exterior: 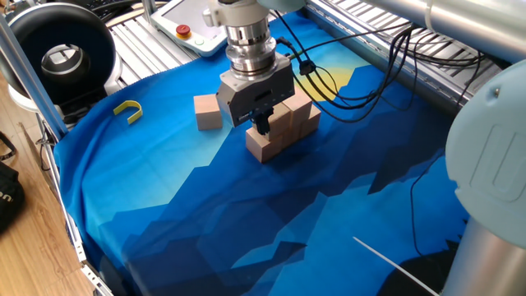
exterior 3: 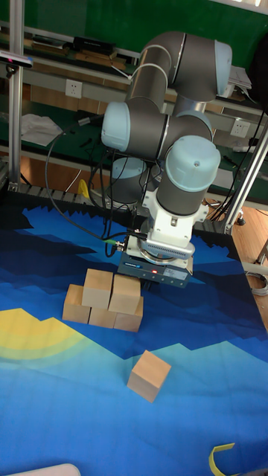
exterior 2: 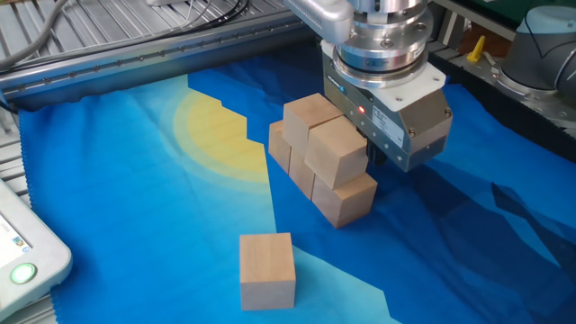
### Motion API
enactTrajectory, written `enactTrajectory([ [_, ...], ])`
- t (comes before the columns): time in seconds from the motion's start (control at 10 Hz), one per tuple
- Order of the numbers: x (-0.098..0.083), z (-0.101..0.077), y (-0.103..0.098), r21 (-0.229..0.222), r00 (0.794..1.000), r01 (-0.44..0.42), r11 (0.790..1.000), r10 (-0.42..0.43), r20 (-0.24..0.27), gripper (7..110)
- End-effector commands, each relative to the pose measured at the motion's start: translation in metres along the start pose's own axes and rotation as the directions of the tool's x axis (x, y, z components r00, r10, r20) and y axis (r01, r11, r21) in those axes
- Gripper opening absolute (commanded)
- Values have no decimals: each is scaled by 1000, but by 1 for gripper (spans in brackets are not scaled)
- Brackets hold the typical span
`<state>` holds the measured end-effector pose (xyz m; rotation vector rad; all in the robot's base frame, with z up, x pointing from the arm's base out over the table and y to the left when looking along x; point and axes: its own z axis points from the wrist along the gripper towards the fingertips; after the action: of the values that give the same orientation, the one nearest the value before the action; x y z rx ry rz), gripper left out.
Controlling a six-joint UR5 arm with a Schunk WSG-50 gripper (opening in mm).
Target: Stack the blocks into a pyramid shape
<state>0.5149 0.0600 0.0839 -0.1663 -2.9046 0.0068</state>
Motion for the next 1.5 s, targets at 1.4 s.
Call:
enactTrajectory([
  [1.4,-25,-10,-4,-26,1000,0,1000,1,26,7],
])
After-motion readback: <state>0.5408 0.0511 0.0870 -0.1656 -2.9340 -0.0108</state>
